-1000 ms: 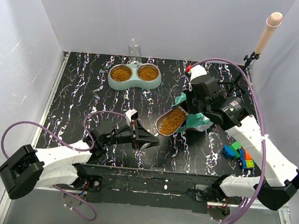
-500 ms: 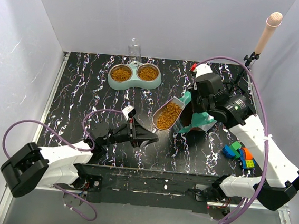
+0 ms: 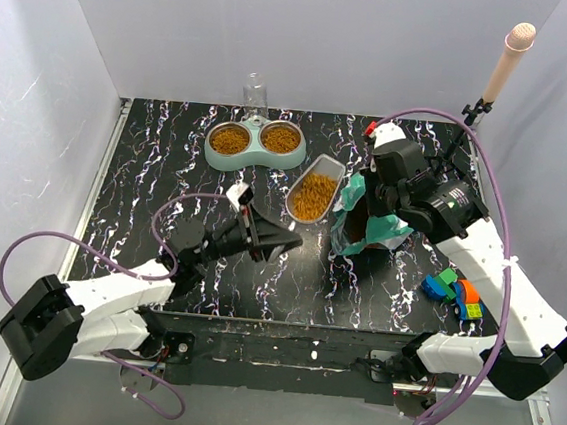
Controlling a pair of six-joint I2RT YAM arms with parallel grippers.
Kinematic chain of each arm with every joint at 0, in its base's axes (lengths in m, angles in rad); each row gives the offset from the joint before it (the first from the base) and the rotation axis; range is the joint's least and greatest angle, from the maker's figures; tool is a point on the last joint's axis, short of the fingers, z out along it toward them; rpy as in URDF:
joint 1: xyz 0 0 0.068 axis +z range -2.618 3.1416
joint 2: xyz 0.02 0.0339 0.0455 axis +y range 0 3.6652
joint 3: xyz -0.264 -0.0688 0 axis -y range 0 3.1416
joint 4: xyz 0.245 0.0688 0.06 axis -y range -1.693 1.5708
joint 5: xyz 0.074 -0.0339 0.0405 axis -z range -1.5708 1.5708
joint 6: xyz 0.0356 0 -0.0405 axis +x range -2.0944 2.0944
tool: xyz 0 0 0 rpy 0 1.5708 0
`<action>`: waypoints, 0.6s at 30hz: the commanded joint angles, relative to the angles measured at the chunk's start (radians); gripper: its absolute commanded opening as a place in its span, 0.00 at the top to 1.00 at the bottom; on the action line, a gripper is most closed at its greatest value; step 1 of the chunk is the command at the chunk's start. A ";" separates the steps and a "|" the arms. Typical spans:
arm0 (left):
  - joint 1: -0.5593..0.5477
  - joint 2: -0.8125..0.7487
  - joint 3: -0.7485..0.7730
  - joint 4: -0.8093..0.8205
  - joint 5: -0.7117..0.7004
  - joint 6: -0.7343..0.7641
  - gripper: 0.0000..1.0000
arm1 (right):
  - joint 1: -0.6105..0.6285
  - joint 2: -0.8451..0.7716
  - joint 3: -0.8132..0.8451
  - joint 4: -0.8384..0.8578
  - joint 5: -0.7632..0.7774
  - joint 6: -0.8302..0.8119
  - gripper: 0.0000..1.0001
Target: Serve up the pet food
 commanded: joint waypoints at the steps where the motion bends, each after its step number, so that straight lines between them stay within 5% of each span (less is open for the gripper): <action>1: 0.092 -0.031 0.177 -0.144 -0.024 0.026 1.00 | -0.019 -0.062 0.024 -0.002 0.044 0.015 0.99; 5: 0.220 0.038 0.279 -0.294 0.059 0.020 1.00 | -0.019 -0.078 0.010 -0.006 0.038 0.017 0.99; 18: 0.593 0.221 0.284 -0.238 0.212 -0.055 1.00 | -0.019 -0.122 -0.022 -0.014 -0.029 0.040 0.99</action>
